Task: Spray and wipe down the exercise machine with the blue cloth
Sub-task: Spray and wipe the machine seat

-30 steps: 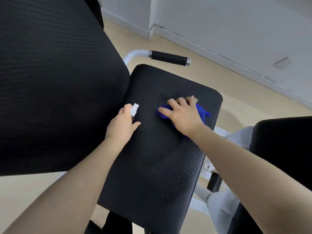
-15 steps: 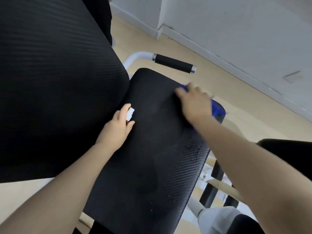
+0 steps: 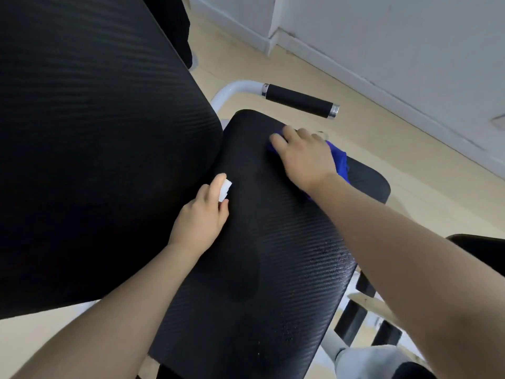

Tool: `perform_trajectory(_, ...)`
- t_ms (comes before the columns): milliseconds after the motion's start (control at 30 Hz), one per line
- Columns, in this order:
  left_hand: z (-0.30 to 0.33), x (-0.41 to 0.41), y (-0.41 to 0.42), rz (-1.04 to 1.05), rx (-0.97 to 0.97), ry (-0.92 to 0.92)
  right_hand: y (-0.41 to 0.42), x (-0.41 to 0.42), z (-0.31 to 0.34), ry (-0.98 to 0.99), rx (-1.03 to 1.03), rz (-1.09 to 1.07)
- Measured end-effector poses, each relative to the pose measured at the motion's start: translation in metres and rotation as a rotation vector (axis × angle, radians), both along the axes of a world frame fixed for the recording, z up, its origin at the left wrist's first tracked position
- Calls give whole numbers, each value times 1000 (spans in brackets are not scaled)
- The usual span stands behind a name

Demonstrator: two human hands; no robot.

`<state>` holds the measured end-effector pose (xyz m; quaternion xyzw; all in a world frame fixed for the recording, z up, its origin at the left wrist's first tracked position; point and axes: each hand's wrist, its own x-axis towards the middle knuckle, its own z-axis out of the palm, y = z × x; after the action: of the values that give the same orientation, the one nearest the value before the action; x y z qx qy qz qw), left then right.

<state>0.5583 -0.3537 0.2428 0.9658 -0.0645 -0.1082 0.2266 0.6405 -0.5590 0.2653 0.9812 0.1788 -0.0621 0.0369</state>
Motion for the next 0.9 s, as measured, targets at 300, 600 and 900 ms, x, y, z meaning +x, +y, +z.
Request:
perform_trajectory(300,1,0,5,7,-153,3,82,0,-13,129,231,-269)
perform_trajectory(600,0,2,7,-39,-193,-29,85,50,-15,148,281,-560)
perform_trajectory(900,0,2,7,-19,-194,-31,14,27,-7,20,45,-389)
